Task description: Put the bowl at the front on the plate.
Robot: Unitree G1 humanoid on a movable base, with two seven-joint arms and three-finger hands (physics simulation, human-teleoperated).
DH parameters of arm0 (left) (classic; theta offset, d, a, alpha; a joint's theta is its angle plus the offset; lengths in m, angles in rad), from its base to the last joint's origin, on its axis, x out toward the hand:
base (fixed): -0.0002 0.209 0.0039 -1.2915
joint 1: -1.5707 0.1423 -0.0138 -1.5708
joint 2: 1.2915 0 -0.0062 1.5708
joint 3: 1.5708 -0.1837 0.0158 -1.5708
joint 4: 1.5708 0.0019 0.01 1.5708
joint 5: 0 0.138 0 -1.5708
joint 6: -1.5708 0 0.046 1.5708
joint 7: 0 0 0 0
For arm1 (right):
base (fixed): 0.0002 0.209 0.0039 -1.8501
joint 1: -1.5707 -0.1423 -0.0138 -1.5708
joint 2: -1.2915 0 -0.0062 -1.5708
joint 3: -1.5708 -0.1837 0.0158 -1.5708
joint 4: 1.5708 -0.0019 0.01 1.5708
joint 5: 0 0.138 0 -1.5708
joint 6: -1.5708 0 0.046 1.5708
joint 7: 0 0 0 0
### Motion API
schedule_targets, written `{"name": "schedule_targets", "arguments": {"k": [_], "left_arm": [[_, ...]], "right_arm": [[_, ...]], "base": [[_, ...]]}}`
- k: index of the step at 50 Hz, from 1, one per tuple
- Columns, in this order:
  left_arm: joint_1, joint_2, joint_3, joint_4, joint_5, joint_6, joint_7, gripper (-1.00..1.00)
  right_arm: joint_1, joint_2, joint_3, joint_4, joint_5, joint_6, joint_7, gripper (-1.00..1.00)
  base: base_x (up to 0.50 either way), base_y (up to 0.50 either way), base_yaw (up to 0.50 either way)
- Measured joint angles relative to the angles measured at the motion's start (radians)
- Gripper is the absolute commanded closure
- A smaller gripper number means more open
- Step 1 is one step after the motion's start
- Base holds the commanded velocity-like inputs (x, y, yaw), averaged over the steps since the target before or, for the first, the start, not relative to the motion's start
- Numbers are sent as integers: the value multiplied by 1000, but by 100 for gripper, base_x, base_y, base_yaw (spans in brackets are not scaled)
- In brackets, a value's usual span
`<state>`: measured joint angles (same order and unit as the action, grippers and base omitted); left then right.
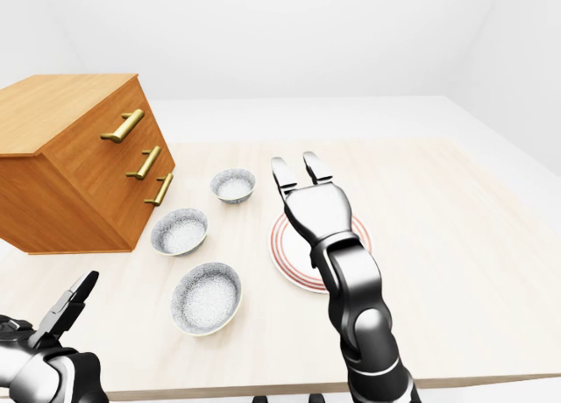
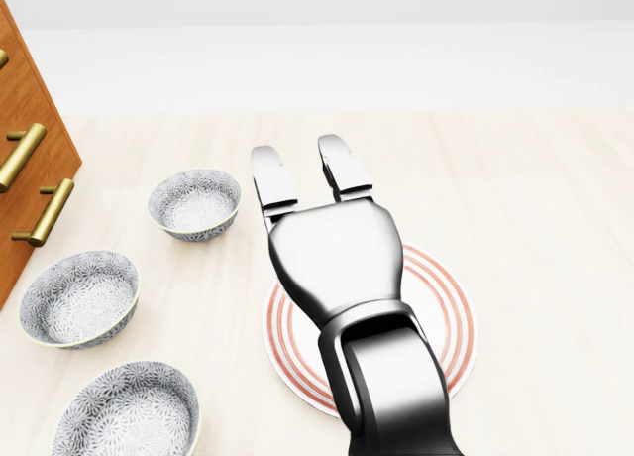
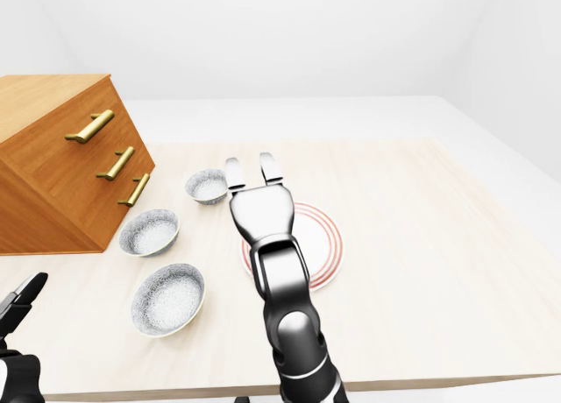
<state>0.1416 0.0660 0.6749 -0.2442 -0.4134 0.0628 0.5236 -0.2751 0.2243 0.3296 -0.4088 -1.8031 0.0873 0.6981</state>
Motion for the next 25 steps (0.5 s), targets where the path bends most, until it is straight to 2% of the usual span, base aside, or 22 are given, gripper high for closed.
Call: {"name": "schedule_targets", "arguments": {"k": [14,25], "left_arm": [[0,1,-2,5,2,-6,0,-100],[-2,2,-3,9,3,-8,0,-100]], "right_arm": [[-56,39,31,166,31,0,0,-100],[-85,109,88,210,-11,-5,0,-100]], "base": [[0,0,0],[0,0,0]]}}
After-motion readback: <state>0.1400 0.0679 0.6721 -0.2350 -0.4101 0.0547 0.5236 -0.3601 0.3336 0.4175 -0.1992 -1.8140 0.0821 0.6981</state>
